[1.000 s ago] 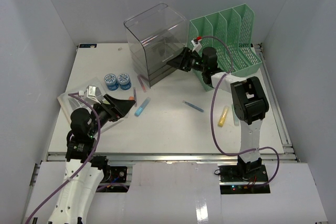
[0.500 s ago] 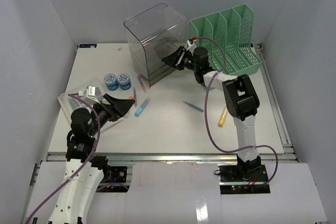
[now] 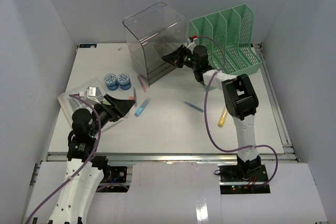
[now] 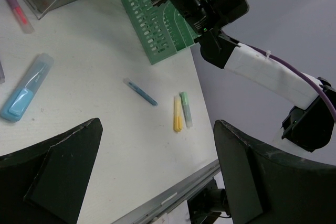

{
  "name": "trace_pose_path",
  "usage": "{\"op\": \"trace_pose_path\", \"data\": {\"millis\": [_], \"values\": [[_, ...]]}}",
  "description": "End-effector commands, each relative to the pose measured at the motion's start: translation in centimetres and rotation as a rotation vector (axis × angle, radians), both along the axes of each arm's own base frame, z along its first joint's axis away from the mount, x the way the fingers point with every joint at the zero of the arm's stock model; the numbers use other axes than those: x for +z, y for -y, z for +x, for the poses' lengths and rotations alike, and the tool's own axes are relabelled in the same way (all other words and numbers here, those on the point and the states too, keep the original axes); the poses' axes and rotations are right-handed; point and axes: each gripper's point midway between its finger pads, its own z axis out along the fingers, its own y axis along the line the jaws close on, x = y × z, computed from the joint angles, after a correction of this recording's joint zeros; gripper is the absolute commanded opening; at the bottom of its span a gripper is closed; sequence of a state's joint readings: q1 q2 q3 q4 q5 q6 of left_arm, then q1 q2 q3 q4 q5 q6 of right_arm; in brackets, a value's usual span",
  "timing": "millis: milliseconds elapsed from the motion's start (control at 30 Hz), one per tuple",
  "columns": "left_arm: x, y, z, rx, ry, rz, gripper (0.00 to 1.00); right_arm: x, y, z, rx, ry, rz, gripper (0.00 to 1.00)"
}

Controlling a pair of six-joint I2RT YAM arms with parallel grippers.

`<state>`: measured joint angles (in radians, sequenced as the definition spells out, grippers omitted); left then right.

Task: Organize the desk

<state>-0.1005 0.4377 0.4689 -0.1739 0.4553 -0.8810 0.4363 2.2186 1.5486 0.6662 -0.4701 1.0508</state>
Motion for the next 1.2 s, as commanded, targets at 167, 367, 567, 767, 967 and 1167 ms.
{"op": "trace_pose_path", "data": {"millis": [167, 367, 567, 767, 967, 1167], "values": [[0.9, 1.3, 2.0, -0.067, 0.118, -0.018, 0.98, 4.8, 3.4, 1.0, -0.070, 0.109, 0.108, 0.08], [2.3, 3.0, 4.5, -0.094, 0.184, 0.030, 0.98, 6.2, 5.7, 0.1, -0.089, 0.113, 0.137, 0.08], [3.6, 6.6, 7.2, -0.126, 0.239, 0.112, 0.98, 8.5, 6.5, -2.2, -0.073, 0.129, 0.165, 0.08], [5.0, 8.7, 10.0, -0.107, 0.302, 0.137, 0.97, 10.1, 7.2, -4.6, -0.068, 0.142, 0.169, 0.08], [4.8, 10.4, 13.4, -0.073, 0.287, 0.187, 0.96, 10.8, 7.4, -5.5, -0.059, 0.135, 0.183, 0.08], [4.7, 11.2, 15.3, -0.045, 0.291, 0.196, 0.95, 11.1, 7.5, -6.5, -0.044, 0.130, 0.188, 0.08]]}}
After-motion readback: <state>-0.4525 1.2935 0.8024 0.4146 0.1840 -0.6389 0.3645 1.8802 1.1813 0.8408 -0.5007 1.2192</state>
